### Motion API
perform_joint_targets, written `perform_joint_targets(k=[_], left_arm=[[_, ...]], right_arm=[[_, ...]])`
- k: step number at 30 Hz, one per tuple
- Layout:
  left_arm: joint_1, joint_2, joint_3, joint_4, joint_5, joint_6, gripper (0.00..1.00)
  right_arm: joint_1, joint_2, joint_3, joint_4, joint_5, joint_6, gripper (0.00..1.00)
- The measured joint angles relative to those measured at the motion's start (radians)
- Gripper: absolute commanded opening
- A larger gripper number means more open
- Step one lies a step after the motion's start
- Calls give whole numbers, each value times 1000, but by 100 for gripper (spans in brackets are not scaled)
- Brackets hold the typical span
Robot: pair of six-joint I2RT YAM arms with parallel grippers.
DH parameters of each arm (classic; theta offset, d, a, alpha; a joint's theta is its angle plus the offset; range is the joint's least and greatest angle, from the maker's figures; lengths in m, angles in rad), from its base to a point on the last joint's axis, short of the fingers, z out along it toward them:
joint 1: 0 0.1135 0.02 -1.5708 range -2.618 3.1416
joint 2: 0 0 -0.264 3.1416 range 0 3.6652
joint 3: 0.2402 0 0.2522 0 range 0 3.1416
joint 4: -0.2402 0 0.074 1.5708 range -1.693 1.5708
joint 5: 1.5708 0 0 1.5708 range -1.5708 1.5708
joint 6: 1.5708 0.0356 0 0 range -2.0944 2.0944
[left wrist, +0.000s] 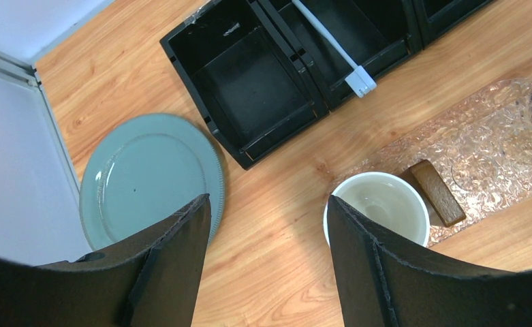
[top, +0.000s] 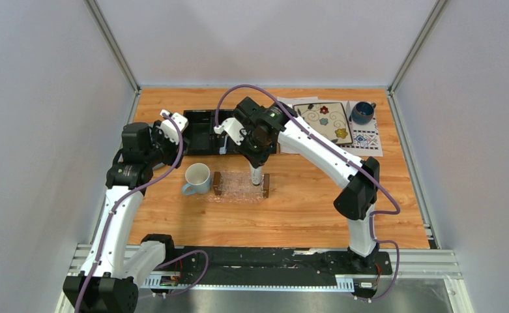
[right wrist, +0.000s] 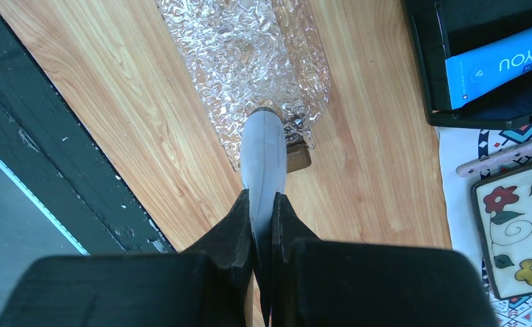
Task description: Prepare toiletry sets of a toothbrush and toothpaste on the tray
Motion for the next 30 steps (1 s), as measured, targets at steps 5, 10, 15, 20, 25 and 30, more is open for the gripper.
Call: perform_joint_targets(k=[5, 10, 15, 20, 25, 30], left_arm=[[0, 5, 0, 0, 2, 0, 71], [0, 10, 0, 0, 3, 0, 71], [1, 12, 0, 0, 5, 0, 71], [2, 13, 0, 0, 5, 0, 71], [5, 13, 0, 0, 5, 1, 71], [5, 13, 0, 0, 5, 1, 71]], right_arm=[[0, 11, 0, 1, 0, 0, 0], [0, 15, 0, 2, 0, 0, 0], [0, 15, 0, 3, 0, 0, 0], [3, 18, 0, 3, 0, 0, 0], [19, 27, 0, 3, 4, 0, 0], [26, 28, 0, 3, 10, 1, 0]])
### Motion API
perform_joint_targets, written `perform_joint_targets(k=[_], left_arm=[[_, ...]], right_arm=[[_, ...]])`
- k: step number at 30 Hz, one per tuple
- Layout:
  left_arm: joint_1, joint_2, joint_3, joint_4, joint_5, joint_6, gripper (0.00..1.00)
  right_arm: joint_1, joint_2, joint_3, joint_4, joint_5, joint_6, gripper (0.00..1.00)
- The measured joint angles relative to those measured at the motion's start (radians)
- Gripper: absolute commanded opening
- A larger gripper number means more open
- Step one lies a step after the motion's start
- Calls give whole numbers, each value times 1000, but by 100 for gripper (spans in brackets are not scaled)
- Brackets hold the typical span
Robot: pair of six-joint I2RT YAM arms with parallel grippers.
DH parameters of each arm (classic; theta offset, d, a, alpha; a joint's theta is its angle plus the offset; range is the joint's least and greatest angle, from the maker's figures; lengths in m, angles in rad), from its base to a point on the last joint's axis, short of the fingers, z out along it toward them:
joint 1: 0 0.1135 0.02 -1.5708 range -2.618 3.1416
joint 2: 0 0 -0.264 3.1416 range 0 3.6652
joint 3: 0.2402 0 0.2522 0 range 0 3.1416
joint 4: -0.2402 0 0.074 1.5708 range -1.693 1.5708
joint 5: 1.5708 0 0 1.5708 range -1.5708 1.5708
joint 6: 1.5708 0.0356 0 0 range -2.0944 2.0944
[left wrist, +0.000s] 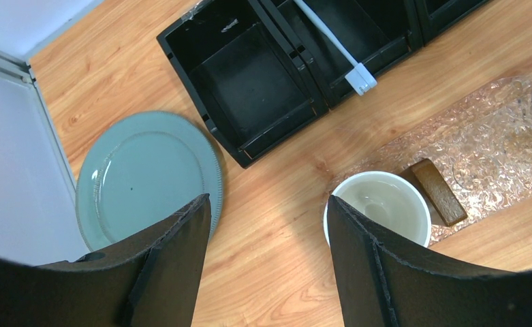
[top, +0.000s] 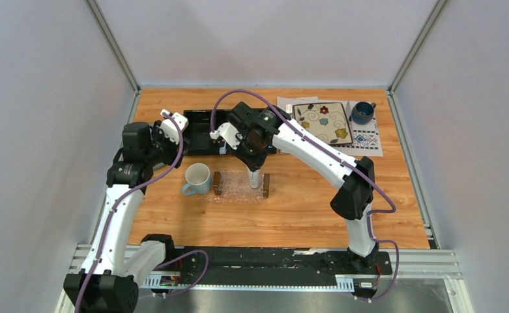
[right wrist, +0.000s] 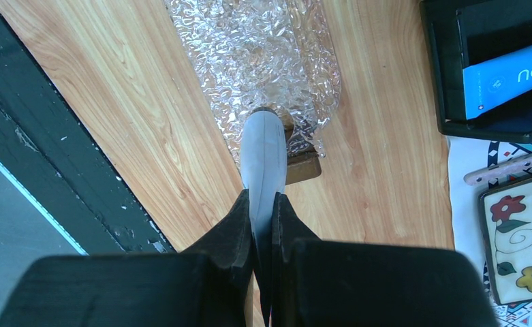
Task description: Prepare toiletry sets of a toothbrush and toothpaste on the tray
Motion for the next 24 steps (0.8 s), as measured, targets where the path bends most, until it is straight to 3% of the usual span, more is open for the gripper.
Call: perform_joint_targets(k=[24], left_arm=[[2, 1, -13, 0, 4, 3, 71]], right_arm=[[2, 2, 0, 13, 26, 1, 0]])
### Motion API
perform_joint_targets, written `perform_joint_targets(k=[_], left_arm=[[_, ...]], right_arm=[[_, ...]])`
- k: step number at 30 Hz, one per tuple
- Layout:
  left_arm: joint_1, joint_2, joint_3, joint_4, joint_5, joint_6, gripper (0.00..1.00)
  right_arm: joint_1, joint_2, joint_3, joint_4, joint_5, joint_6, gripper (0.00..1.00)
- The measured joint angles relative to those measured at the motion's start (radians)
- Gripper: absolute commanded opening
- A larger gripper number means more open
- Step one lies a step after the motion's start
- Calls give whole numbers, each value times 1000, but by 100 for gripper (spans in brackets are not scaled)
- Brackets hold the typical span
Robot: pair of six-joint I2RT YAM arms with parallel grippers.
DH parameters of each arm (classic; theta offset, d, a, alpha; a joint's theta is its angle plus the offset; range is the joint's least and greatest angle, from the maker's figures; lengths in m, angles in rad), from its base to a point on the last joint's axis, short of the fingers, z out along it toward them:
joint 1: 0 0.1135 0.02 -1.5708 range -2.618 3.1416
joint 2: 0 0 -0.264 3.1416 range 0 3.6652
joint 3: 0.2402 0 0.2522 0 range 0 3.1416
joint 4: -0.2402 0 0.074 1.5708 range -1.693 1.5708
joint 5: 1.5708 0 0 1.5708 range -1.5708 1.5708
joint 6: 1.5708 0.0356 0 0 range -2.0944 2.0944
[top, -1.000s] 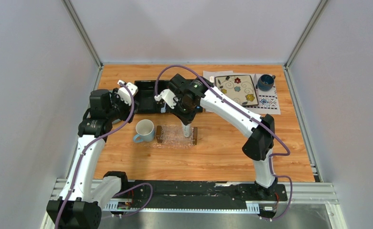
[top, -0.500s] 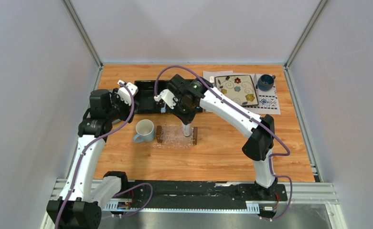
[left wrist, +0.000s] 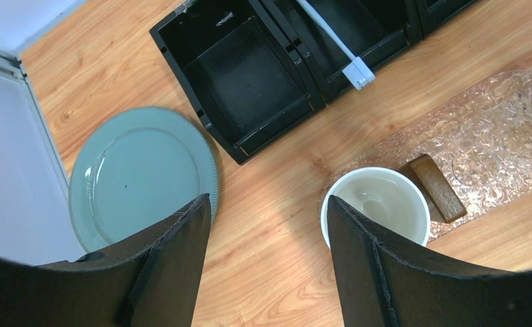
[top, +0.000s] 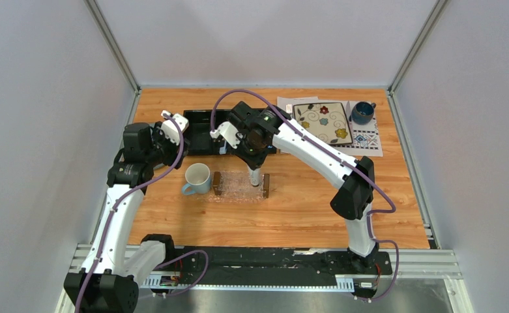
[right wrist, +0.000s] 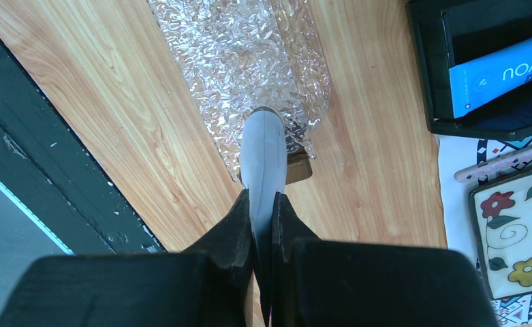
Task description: Prepare toiletry sets of a toothbrush and toothpaste on the tray
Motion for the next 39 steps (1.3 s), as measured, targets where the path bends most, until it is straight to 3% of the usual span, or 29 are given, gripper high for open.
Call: perform_joint_targets(k=[39], left_arm=[[6, 9, -2, 0, 15, -3, 71]], right_arm=[[8, 0, -122, 89, 8, 5, 3]])
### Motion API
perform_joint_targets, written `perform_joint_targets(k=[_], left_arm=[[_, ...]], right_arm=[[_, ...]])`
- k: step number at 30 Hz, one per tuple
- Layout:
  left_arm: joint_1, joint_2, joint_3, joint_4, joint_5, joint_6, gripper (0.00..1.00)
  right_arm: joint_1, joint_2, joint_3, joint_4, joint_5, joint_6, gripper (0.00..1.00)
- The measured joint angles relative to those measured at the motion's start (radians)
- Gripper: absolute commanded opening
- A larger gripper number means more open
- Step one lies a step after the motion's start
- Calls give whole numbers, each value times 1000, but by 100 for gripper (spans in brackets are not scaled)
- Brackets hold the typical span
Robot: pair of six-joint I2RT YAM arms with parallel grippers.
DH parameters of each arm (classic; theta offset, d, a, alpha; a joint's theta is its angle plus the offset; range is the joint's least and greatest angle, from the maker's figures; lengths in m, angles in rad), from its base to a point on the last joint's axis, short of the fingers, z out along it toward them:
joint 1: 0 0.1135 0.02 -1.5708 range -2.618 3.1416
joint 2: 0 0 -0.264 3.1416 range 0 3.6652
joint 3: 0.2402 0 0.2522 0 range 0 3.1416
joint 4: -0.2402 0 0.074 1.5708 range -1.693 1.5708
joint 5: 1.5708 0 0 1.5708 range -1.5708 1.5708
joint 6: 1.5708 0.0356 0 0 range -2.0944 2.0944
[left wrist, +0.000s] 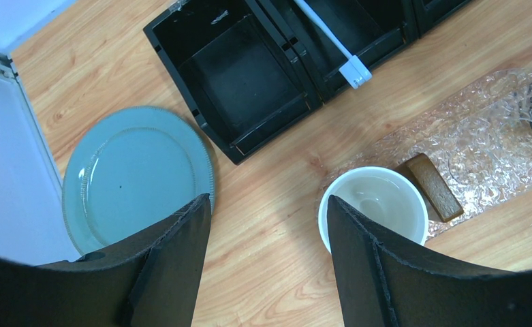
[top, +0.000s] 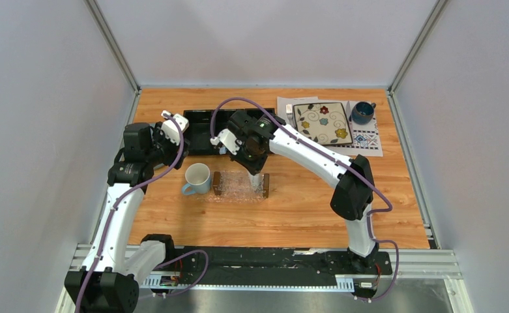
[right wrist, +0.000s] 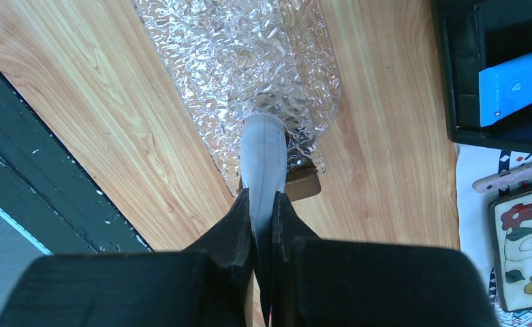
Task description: Prepare toiletry sets of a toothbrush and toothpaste on the tray
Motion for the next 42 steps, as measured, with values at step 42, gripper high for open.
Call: perform_joint_targets(k=[42], left_arm=[[0, 0, 0, 0, 7, -1, 71]], right_arm=[[5, -51, -71, 57, 0, 0, 5]])
